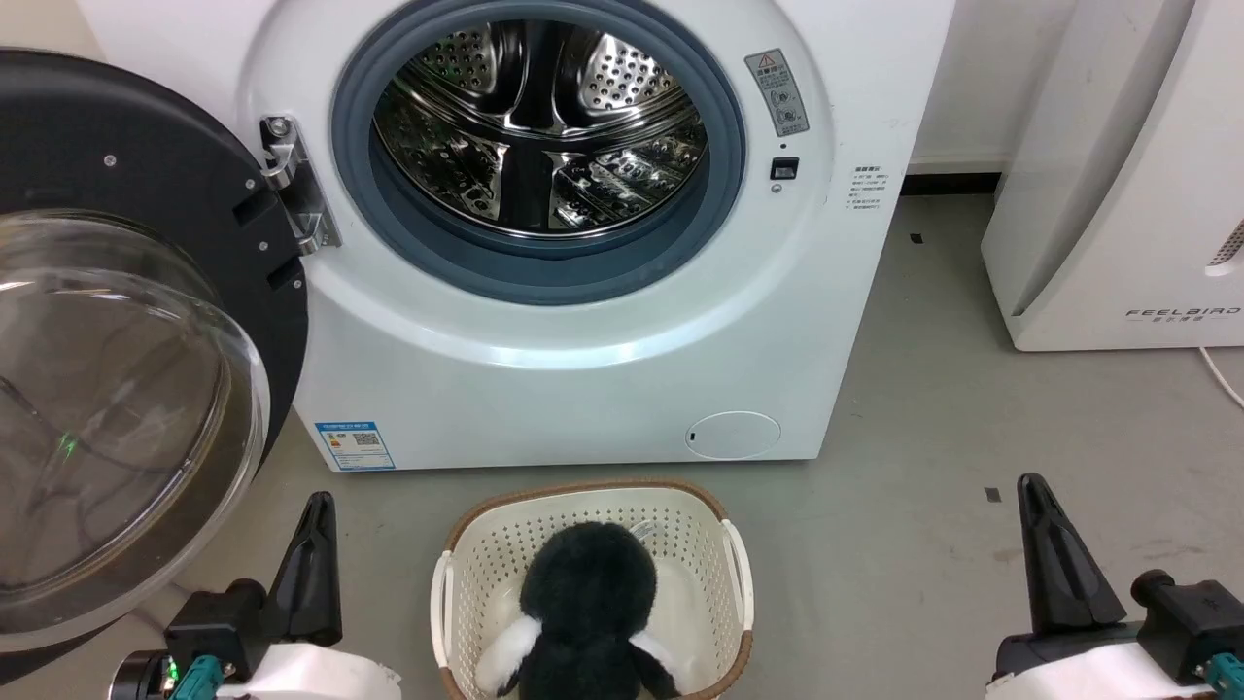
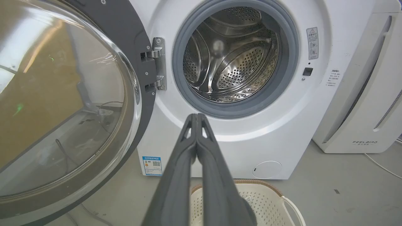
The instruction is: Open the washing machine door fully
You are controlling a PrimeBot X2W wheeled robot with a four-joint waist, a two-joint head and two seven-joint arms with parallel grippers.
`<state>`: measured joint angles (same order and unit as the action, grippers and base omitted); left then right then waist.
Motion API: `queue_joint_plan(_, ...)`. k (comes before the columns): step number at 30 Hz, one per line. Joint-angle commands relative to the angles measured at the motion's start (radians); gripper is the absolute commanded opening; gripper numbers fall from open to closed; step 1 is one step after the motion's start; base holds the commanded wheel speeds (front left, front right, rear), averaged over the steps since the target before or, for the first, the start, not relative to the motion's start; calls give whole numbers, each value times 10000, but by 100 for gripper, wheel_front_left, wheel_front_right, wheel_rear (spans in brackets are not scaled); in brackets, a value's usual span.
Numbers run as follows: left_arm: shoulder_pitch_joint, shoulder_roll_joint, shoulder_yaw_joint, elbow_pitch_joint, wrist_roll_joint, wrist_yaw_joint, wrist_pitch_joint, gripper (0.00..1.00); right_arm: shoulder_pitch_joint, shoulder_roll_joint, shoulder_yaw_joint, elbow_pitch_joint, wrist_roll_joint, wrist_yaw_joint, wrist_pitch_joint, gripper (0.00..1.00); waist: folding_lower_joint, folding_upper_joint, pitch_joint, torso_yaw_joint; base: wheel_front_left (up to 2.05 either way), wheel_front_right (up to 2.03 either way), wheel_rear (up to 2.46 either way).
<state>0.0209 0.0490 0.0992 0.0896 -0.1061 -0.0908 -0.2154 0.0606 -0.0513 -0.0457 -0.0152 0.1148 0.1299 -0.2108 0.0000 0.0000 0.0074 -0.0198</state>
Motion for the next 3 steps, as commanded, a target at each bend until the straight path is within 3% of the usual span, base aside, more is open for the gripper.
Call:
queue_joint_plan(1, -45, 3, -53, -74, 102, 60, 86, 0, -116, 2, 34, 13, -115, 2, 90, 0, 0, 0, -1, 4, 0, 0, 0)
queue_joint_plan(3, -48, 3, -72, -91, 122, 77, 128, 0, -126, 3, 42, 16, -136, 2, 131, 0, 0, 0, -3, 8, 0, 0, 0)
